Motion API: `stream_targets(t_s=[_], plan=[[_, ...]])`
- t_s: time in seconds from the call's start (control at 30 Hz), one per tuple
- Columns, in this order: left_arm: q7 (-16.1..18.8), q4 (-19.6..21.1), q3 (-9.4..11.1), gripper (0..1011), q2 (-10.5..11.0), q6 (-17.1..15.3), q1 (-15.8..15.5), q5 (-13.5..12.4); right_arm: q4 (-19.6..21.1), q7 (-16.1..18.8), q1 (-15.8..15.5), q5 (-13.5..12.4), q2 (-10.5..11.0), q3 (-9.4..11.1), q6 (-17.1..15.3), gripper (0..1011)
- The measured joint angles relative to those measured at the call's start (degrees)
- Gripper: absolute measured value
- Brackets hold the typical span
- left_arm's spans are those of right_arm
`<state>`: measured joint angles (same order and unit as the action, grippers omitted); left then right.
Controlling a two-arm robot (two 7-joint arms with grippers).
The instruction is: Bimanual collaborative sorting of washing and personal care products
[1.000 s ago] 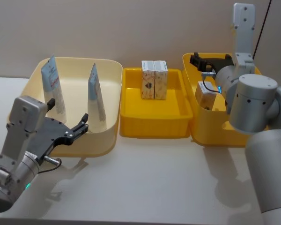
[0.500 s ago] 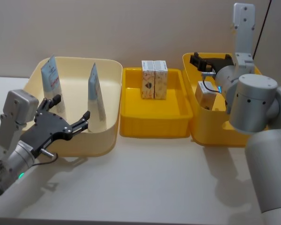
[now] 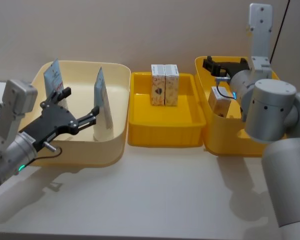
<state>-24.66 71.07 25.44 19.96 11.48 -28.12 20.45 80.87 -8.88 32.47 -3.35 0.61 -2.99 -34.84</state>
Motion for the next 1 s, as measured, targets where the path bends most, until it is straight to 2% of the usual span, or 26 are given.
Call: stream_targets(t_s=[0.23,0.47,0.53,0.67,1.0], plan=[[-0.55,0.81,0.45,1003,-0.69,-1.26,-1.21,-0.22,0.0,0.0,0.0,0.0,0.0,0.0,0.0,1001],[1.29,4.77,0.72,1003,-0.84,-6.0,-0.52,-1.17,0.0,0.0,0.0,0.0,0.0,0.01,0.0,1001],[2.43,7.24,0.77,1003,-0.88,-8.51,0.44,-1.35,0.0,0.0,0.0,0.0,0.0,0.0,0.0,1001],[4.04,9.75,0.82,1003,-1.09,-10.92,1.62,-1.79,0.0,-0.01,0.0,0.0,0.0,0.0,0.0,1001],[9.66,13.56,0.78,1003,-2.73,-13.73,4.11,-4.28,0.0,0.0,0.0,0.0,0.0,0.0,0.0,1001]])
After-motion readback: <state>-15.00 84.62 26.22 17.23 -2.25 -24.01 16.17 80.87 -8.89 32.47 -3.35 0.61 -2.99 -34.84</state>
